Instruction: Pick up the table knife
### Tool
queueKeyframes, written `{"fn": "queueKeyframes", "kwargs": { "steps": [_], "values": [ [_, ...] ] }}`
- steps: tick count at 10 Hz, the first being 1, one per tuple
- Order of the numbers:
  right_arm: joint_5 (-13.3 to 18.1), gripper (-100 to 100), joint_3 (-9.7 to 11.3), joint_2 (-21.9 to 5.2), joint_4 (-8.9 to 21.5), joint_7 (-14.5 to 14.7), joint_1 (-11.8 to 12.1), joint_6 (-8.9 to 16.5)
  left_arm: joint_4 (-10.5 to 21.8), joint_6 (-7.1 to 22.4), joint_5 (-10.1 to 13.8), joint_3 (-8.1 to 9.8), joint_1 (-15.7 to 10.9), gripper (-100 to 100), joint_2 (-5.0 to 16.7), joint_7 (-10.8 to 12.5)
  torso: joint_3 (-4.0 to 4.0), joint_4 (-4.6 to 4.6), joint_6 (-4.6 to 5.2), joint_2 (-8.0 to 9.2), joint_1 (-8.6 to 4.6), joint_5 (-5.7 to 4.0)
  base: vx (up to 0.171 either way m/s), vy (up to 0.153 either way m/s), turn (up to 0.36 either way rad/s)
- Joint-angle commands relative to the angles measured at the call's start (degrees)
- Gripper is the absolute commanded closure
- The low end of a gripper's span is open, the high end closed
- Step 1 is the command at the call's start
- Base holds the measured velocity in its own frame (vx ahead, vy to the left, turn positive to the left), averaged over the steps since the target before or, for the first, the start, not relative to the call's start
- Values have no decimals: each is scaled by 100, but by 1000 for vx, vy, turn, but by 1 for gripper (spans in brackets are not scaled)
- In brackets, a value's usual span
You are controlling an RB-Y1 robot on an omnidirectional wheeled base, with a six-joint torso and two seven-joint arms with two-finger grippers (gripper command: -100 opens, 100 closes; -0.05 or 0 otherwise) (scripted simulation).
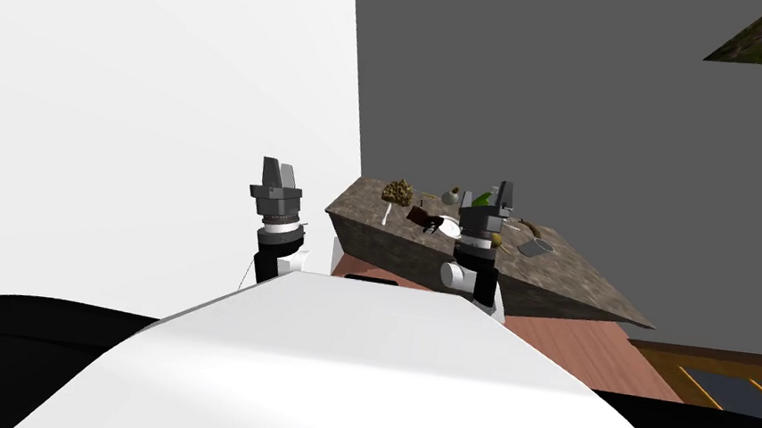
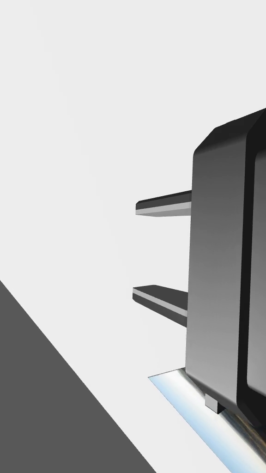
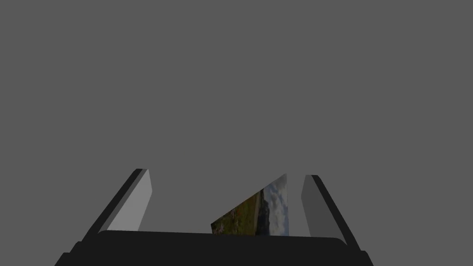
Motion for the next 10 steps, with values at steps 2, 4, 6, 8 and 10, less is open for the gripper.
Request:
{"fn": "queueKeyframes", "kwargs": {
  "steps": [2,4,6,8,10],
  "values": [
    [-86,-100,-30,-164,19,73,-160,422,0,0,0,0,-1,0,0,0,-1,0,-4,-2,-3,0,-17,-69,147],
    [-156,-100,-41,-292,50,154,-291,679,0,0,0,0,0,0,0,0,-2,-1,0,-4,17,4,-16,-27,90],
    [-232,-100,-58,-418,87,242,-422,996,0,0,0,0,0,0,0,0,-1,0,0,-1,9,2,-23,-61,196],
    [-232,-100,-58,-418,87,242,-422,1199,0,0,0,0,0,0,0,0,-2,0,1,-3,2,0,-14,-47,31],
    [-311,-100,-79,-541,129,338,-551,1550,0,0,0,-1,-1,0,0,0,-3,-1,-4,-5,11,3,-20,-47,175]
  ]
}}
